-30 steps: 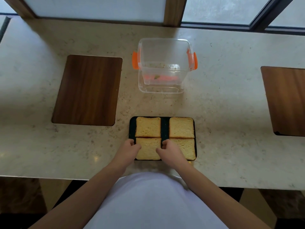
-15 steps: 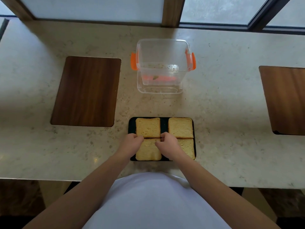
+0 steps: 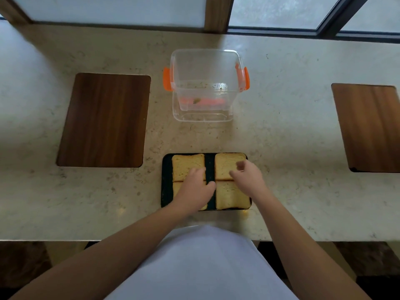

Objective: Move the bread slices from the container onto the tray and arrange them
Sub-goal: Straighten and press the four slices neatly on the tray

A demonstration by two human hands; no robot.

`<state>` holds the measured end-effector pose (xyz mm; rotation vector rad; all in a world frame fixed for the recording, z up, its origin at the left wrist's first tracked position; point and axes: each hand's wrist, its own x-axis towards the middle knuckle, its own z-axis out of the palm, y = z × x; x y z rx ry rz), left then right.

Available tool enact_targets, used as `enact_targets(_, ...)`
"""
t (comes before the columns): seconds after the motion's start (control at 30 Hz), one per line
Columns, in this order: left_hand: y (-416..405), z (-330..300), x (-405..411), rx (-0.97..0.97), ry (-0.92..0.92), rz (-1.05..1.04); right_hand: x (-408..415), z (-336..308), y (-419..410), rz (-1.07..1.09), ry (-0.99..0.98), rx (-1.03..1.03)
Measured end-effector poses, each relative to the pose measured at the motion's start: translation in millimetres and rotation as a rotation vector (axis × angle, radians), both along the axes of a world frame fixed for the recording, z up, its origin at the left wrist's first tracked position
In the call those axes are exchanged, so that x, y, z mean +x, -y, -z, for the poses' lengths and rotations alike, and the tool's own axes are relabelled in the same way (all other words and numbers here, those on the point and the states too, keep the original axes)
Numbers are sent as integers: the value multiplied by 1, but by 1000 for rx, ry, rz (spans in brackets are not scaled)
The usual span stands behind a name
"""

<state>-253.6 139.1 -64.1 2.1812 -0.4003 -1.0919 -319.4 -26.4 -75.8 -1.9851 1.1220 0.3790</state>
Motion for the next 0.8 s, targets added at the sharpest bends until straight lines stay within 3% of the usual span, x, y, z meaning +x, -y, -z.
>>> enact_targets(0.2, 49, 5, 3, 77, -29, 14, -5, 6, 20, -9, -156, -81)
enact_targets(0.43, 59, 7, 5, 72, -88, -108, -12, 17, 19, -5, -141, -178)
enact_targets(0.8, 58, 14, 4, 88, -163, -188, -10, 24, 21, 58, -129, -51)
